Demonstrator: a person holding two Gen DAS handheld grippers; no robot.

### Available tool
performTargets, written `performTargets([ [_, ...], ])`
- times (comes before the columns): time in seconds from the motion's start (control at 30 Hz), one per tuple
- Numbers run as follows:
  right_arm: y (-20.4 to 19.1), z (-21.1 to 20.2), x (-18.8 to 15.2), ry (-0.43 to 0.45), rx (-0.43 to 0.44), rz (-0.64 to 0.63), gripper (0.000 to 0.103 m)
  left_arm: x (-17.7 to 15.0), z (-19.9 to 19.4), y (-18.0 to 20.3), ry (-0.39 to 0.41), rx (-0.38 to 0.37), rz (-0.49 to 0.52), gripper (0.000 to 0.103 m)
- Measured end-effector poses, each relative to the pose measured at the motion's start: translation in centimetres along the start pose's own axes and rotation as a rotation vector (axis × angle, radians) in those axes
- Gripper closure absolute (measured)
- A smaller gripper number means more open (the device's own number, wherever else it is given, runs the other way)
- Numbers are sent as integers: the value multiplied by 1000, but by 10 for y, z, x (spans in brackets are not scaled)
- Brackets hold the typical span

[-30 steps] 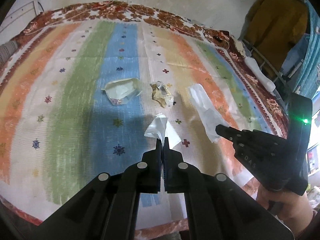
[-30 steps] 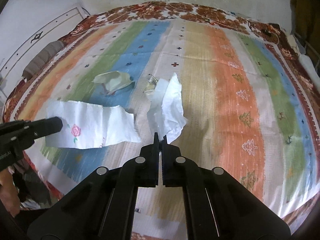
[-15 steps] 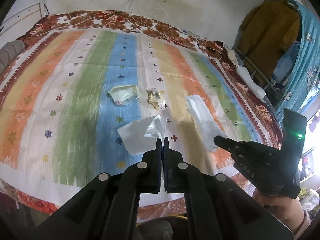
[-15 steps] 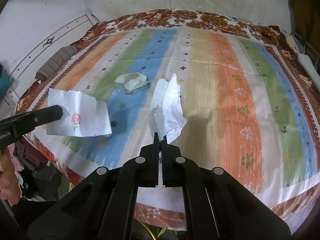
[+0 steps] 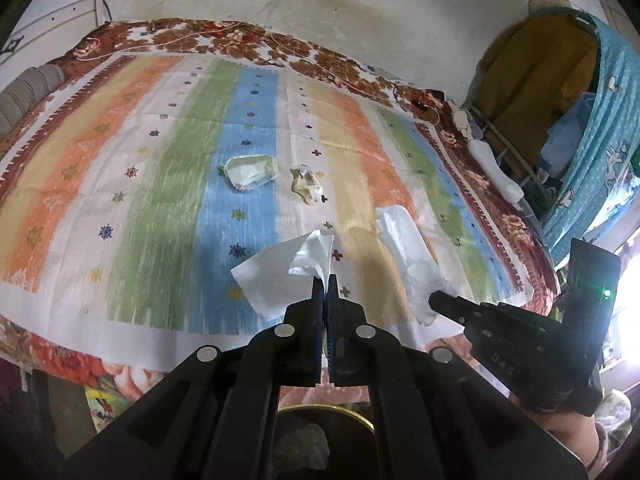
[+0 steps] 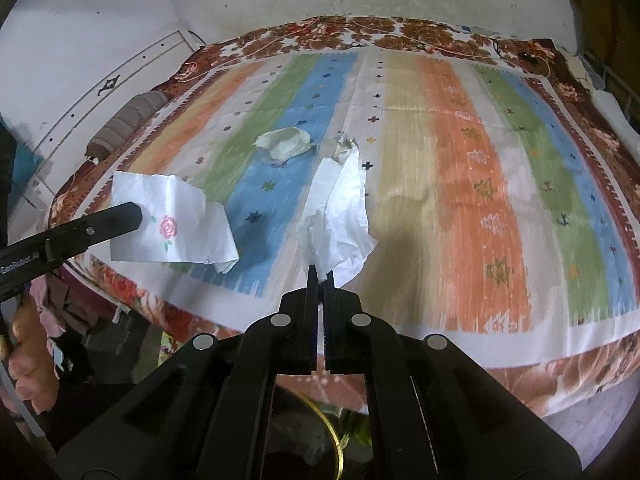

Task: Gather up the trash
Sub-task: 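Carry both white tissues in the tools toward the bin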

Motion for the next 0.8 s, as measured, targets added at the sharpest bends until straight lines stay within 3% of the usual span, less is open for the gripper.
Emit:
performTargets([
  [0.33,-21,-24,-23,21,35,4,102,-18,-28,2,79,-16,-8,102],
  [0.8,-49,-46,-69,24,69,-2,102,-67,-56,10,96,-69,17,102],
])
Point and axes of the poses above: each gripper's, at about its wrist camera, not at the fingertips, and z roughly the way its jaws point, y to its right, x to its top, the point moved 8 cm from there along z, roughly the way its jaws point, and after that the axes turned 13 degrees about -z, right-handed, at the moved point
